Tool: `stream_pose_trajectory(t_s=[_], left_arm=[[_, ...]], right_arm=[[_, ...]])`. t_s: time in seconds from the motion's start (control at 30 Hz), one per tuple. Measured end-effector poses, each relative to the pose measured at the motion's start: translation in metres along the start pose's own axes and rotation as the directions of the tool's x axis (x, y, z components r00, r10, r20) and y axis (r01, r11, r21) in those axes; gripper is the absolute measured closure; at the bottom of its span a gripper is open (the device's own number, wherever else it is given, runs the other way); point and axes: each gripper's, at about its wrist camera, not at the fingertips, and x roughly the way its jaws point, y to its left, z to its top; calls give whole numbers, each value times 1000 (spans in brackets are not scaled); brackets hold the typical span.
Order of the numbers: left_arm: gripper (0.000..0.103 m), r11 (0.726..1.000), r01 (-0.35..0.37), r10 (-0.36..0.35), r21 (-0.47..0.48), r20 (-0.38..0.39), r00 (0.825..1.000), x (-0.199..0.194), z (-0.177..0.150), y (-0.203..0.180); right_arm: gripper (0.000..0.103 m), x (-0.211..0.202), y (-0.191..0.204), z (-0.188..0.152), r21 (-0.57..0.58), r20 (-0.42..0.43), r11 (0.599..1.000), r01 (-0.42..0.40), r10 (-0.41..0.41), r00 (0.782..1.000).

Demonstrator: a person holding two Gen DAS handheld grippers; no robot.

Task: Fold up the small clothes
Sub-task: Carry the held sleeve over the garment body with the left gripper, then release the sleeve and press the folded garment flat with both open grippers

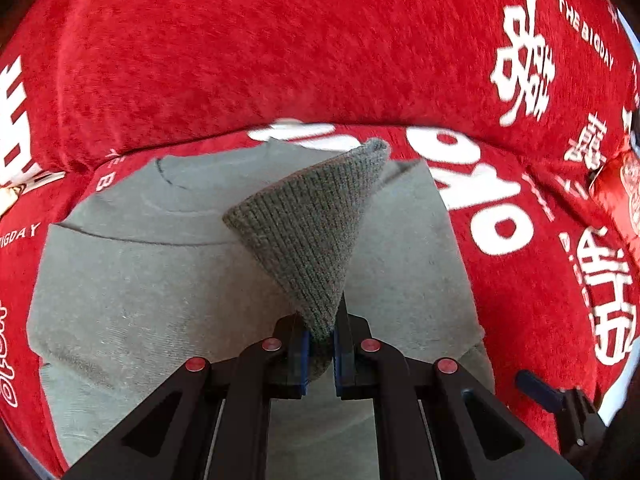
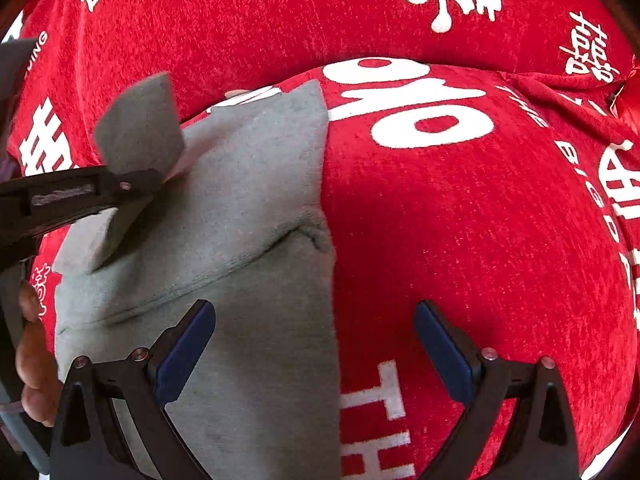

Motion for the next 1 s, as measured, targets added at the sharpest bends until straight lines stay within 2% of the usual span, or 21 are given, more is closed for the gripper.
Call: stream_pose_trajectory(t_s=[0.3, 0.33, 0.37, 0.4, 0.43, 0.47, 0.5, 0.53, 0.6, 0.67, 0.73, 0.77, 0.87, 1.0], left_arm=[[93, 1000, 13, -12, 16, -60, 998, 30, -4, -24], [88, 1000, 5, -4, 21, -55, 998, 30, -4, -25], [66, 999, 22, -21, 23, -55, 998, 29, -3, -26], [26, 997, 74, -72, 18, -65, 995, 29, -2, -26], [10, 996, 94, -93, 8, -71, 993, 28, -1, -26], [5, 998, 67, -67, 0, -48, 997, 23, -2, -26], [6, 999, 49, -48, 8, -24, 999, 17, -3, -25], [6, 998, 64, -64, 26, -24, 998, 12, -4, -26], [6, 988, 147, -145, 44, -36, 989, -4, -8, -16], [6, 980, 198, -199, 29, 5, 980, -26, -14, 4], [6, 979, 204, -204, 11, 54, 977, -44, -21, 30], [6, 983, 184, -183, -1, 67, 981, -47, -24, 41], [6, 995, 58, -50, -86, 98, 994, -47, -28, 93], [6, 972, -60, 79, -226, 77, 994, -33, -28, 157]], right_arm=[[3, -4, -11, -4, 4, 17, 1000, 10, -10, 1000], [3, -4, -12, -4, 4, 16, 1000, 10, -10, 1000], [3, -4, -12, -4, 2, 16, 1000, 13, -13, 1000], [3, -5, -12, -4, 2, 16, 1000, 17, -17, 1000], [3, -5, -12, -5, 1, 16, 1000, 18, -18, 1000], [3, -5, -12, -5, 2, 15, 1000, 19, -19, 1000], [3, -6, -13, -6, 2, 14, 1000, 22, -22, 1000], [3, -7, -14, -6, 1, 14, 1000, 24, -24, 1000], [3, -13, -17, -8, 4, 23, 1000, 25, -25, 999], [3, -20, -19, -7, 9, 41, 1000, 9, -9, 999], [3, -25, -20, -2, 13, 62, 999, -30, 29, 998], [3, -26, -19, 0, 17, 70, 999, -47, 46, 996], [3, -27, -12, 15, 39, 86, 990, -133, 129, 988], [3, -24, 9, 35, 55, 89, 970, -235, 230, 969]])
